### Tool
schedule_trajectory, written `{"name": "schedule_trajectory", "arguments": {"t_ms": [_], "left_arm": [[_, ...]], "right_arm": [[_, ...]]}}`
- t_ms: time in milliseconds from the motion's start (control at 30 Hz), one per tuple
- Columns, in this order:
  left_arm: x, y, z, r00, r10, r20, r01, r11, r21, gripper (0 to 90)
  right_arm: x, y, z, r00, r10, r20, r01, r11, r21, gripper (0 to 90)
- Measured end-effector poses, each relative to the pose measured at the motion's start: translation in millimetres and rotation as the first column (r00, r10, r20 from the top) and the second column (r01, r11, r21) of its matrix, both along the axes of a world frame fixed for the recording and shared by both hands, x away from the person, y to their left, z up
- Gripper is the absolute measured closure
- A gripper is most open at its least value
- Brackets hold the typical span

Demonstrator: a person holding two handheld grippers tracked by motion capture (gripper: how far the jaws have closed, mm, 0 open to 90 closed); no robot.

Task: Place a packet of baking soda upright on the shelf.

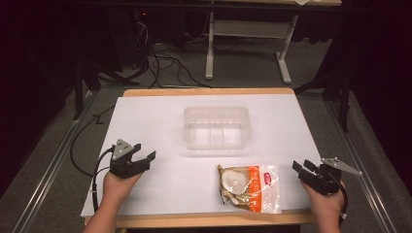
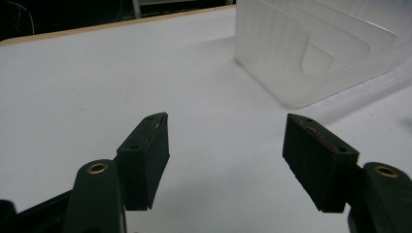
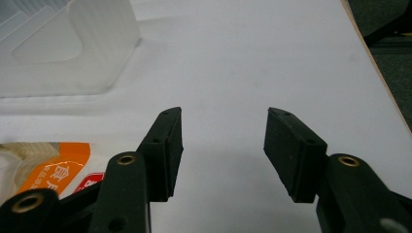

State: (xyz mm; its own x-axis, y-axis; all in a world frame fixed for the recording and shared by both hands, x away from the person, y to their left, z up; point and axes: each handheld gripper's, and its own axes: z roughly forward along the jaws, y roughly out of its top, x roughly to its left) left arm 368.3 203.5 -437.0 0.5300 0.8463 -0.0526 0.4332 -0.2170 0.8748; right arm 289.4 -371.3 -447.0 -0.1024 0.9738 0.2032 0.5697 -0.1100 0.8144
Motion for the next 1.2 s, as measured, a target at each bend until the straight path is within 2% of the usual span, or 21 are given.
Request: {"name": "schedule_trajectory", "arguments": {"t_ms": [200,567,867,1067,1200], "left_arm": [[0.8,2.4,0.0,1.0000,0.010,-0.001,-0.010,0.9999,-0.014,33.7],[1.0,2.4,-0.9,1.0000,0.008,-0.005,-0.008,0.9999,-0.012,33.4],[3.7,3.5,-2.0,0.9990,0.022,-0.038,-0.022,0.9997,-0.012,33.1],[5.3,3.8,-2.8,0.9984,0.009,-0.056,-0.010,0.9997,-0.021,35.2],[5.0,3.5,-2.6,0.9987,0.009,-0.049,-0.009,0.9999,-0.014,35.6]], "right_arm": [[0.8,1.6,-0.2,0.9999,0.014,-0.004,-0.014,1.000,-0.005,46.7],[0.2,5.9,0.7,0.9996,0.028,-0.003,-0.028,0.999,-0.022,46.4],[0.4,6.9,0.2,0.9994,0.034,-0.008,-0.034,0.999,-0.038,45.4],[0.5,12.9,0.6,0.9984,0.057,-0.006,-0.057,0.995,-0.076,43.1],[-0.2,19.0,2.6,0.9968,0.080,0.005,-0.079,0.992,-0.102,42.8]]}}
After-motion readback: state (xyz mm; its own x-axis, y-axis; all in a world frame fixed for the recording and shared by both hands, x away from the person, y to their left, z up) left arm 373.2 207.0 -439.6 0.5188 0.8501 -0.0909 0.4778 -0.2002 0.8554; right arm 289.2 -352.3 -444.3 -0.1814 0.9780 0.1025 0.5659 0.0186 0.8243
